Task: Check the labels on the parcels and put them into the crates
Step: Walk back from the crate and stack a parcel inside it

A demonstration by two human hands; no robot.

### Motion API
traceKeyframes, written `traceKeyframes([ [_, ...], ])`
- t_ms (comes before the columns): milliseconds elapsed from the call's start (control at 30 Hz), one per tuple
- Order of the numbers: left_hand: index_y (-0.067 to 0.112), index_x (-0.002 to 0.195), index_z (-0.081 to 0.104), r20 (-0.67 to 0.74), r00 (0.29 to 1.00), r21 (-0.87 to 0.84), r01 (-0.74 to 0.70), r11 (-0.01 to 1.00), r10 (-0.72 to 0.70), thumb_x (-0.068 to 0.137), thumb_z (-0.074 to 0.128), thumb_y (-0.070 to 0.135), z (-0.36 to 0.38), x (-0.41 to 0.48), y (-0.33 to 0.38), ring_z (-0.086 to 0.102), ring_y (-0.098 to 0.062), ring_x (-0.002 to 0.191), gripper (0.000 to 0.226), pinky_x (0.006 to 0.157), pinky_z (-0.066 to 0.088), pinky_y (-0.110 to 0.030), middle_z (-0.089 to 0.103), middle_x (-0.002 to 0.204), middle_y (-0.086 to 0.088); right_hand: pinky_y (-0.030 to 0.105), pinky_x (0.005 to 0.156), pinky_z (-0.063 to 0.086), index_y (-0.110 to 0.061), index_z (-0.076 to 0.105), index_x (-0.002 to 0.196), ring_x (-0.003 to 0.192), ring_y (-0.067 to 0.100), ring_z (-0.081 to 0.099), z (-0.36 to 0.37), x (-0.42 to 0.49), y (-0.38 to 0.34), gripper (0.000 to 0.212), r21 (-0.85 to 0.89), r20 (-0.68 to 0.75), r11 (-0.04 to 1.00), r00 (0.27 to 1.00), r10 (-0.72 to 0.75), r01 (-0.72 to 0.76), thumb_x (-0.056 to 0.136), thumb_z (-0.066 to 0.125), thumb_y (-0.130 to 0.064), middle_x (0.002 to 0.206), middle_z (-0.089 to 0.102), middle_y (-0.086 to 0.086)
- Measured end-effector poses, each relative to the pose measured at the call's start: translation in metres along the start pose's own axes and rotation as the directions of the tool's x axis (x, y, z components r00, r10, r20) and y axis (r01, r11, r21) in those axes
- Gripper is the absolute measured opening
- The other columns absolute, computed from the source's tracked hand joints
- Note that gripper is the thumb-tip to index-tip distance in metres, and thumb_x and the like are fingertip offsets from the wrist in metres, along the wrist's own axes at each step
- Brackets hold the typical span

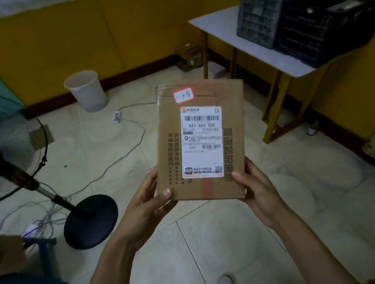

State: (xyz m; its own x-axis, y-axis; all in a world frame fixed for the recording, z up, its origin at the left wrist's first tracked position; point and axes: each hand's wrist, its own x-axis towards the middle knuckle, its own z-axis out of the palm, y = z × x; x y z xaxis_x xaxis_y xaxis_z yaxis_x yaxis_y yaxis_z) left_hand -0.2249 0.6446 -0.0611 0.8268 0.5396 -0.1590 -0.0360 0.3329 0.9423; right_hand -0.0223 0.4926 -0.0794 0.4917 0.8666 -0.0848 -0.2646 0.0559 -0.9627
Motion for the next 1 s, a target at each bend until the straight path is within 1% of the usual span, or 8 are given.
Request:
traceKeyframes([
  [200, 0.048, 0.133, 0.047, -0.004, 0.997, 0.214, -0.068, 0.975, 0.071, 0.089, 0.06, 0.025, -0.001, 0.106, 0.027, 0.055, -0.006, 0.12, 0.052, 0.094, 0.047, -0.031, 0.058, 0.132, 0.013, 0.028, 0.083, 0.055, -0.042, 0.043, 0.139, 0.119, 0.011, 0.059, -0.024, 0.09, -0.025, 0.055, -0.059, -0.051, 0.996, 0.996, -0.076, 0.073, 0.089, 0.057, -0.024, 0.132, 0.06, -0.013],
  [300, 0.039, 0.144, 0.035, -0.018, 0.99, 0.372, -0.121, 0.92, 0.138, 0.093, 0.055, 0.022, 0.003, 0.173, 0.033, 0.047, -0.001, 0.127, 0.058, 0.104, 0.042, -0.033, 0.052, 0.136, 0.02, 0.039, 0.095, 0.051, -0.038, 0.037, 0.144, 0.124, 0.013, 0.055, -0.046, 0.133, -0.032, 0.054, -0.112, -0.128, 0.988, 0.984, -0.124, 0.11, 0.096, 0.052, -0.019, 0.135, 0.058, -0.011],
  [467, 0.031, 0.145, 0.034, 0.135, 0.971, 0.355, -0.232, 0.906, 0.196, 0.094, 0.054, 0.011, 0.011, 0.303, 0.047, 0.051, -0.006, 0.125, 0.058, 0.093, 0.047, -0.019, 0.055, 0.135, 0.014, 0.051, 0.107, 0.04, -0.036, 0.033, 0.147, 0.128, 0.013, 0.051, -0.09, 0.227, -0.05, 0.054, -0.196, -0.28, 0.972, 0.942, -0.183, 0.131, 0.099, 0.046, -0.014, 0.138, 0.055, -0.011],
  [533, 0.029, 0.145, 0.034, 0.168, 0.963, 0.342, -0.257, 0.904, 0.21, 0.095, 0.053, 0.007, 0.013, 0.361, 0.055, 0.051, -0.005, 0.125, 0.058, 0.092, 0.047, -0.017, 0.055, 0.135, 0.016, 0.048, 0.108, 0.04, -0.038, 0.032, 0.146, 0.128, 0.011, 0.05, -0.108, 0.271, -0.06, 0.055, -0.226, -0.335, 0.964, 0.919, -0.209, 0.137, 0.099, 0.047, -0.014, 0.139, 0.054, -0.013],
  [633, 0.028, 0.147, 0.03, 0.203, 0.951, 0.366, -0.294, 0.883, 0.233, 0.094, 0.051, 0.007, 0.014, 0.45, 0.072, 0.045, -0.003, 0.13, 0.061, 0.105, 0.043, -0.031, 0.05, 0.14, 0.018, 0.034, 0.104, 0.046, -0.042, 0.034, 0.144, 0.125, 0.004, 0.052, -0.129, 0.338, -0.077, 0.055, -0.276, -0.417, 0.951, 0.874, -0.25, 0.14, 0.099, 0.049, -0.014, 0.135, 0.056, -0.018],
  [733, 0.034, 0.146, 0.031, 0.26, 0.937, 0.379, -0.323, 0.867, 0.235, 0.094, 0.052, 0.008, 0.016, 0.537, 0.095, 0.044, -0.002, 0.131, 0.062, 0.107, 0.04, -0.038, 0.048, 0.141, 0.021, 0.019, 0.094, 0.049, -0.044, 0.038, 0.136, 0.12, 0.002, 0.056, -0.147, 0.396, -0.098, 0.053, -0.307, -0.481, 0.934, 0.817, -0.317, 0.182, 0.098, 0.049, -0.009, 0.128, 0.06, -0.021],
  [900, 0.039, 0.142, 0.033, 0.382, 0.895, 0.33, -0.364, 0.871, 0.229, 0.093, 0.052, 0.005, 0.048, 0.652, 0.119, 0.047, -0.001, 0.128, 0.063, 0.101, 0.044, -0.032, 0.049, 0.138, 0.023, 0.011, 0.086, 0.047, -0.038, 0.032, 0.143, 0.119, -0.001, 0.056, -0.188, 0.459, -0.134, 0.057, -0.327, -0.576, 0.918, 0.723, -0.382, 0.224, 0.095, 0.055, -0.017, 0.13, 0.058, -0.022],
  [1000, 0.039, 0.142, 0.035, 0.473, 0.855, 0.305, -0.387, 0.87, 0.215, 0.092, 0.053, 0.01, 0.086, 0.715, 0.125, 0.049, 0.001, 0.125, 0.06, 0.092, 0.048, -0.016, 0.052, 0.134, 0.026, 0.008, 0.084, 0.047, -0.031, 0.03, 0.147, 0.119, -0.003, 0.055, -0.236, 0.491, -0.154, 0.059, -0.381, -0.64, 0.895, 0.632, -0.437, 0.233, 0.095, 0.056, -0.021, 0.134, 0.056, -0.019],
])
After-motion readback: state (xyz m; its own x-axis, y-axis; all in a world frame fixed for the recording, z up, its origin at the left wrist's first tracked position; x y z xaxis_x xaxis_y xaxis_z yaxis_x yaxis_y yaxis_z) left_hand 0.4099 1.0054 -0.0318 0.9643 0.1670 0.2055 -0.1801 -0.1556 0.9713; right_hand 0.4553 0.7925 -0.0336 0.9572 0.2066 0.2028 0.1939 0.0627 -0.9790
